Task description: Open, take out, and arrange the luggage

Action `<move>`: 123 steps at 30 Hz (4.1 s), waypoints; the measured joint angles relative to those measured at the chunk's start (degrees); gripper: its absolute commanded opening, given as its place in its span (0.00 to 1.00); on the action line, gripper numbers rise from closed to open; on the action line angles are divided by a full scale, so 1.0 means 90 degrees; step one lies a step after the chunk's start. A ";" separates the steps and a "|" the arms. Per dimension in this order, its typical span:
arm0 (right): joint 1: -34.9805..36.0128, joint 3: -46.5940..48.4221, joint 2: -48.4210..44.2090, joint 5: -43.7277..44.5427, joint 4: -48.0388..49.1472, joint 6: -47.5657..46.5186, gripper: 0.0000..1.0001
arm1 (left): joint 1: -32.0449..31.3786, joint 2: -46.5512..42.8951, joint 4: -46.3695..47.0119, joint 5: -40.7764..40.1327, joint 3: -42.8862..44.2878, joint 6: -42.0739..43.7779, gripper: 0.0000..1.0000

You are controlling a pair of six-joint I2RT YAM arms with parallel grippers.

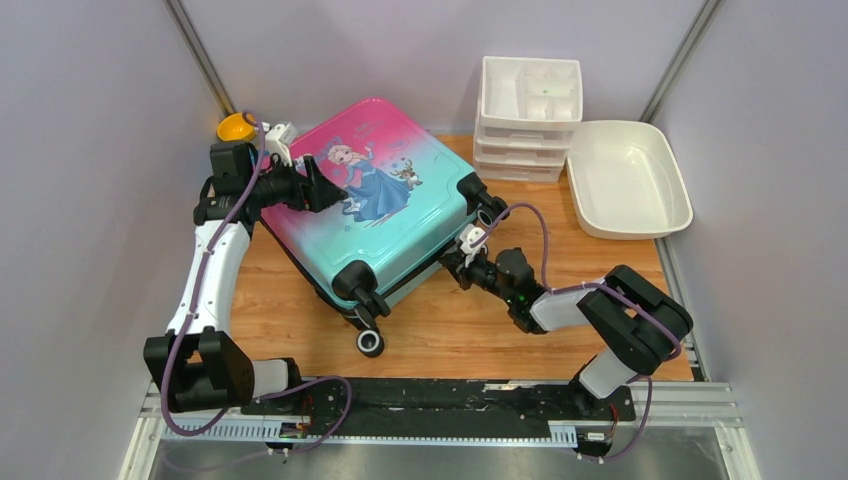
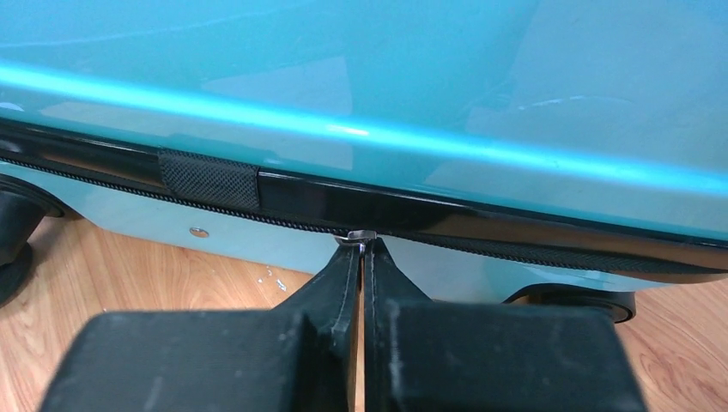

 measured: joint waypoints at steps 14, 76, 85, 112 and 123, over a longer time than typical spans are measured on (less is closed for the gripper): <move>-0.1214 -0.0080 -0.0537 -0.0872 -0.0624 -0.0357 0.00 | -0.0015 0.0219 0.0019 -0.0177 0.0044 0.0238 0.79; -0.4354 0.5190 0.3963 -0.4957 0.0036 0.2339 0.00 | 0.0097 0.2033 0.0194 -0.0495 0.1610 0.1044 0.72; -0.4109 0.5552 0.4240 -0.4316 0.0068 0.2611 0.00 | 0.0097 0.2137 0.0270 -0.0505 0.1681 0.1110 0.72; -0.4017 0.5151 0.4073 -0.4036 0.0389 0.2684 0.00 | -0.4996 0.2465 -0.2975 -0.2650 0.3689 0.4898 0.74; -0.4012 0.5151 0.4046 -0.4039 0.0330 0.2594 0.00 | -0.5527 0.3424 -0.2331 -0.3587 0.3840 0.6744 0.74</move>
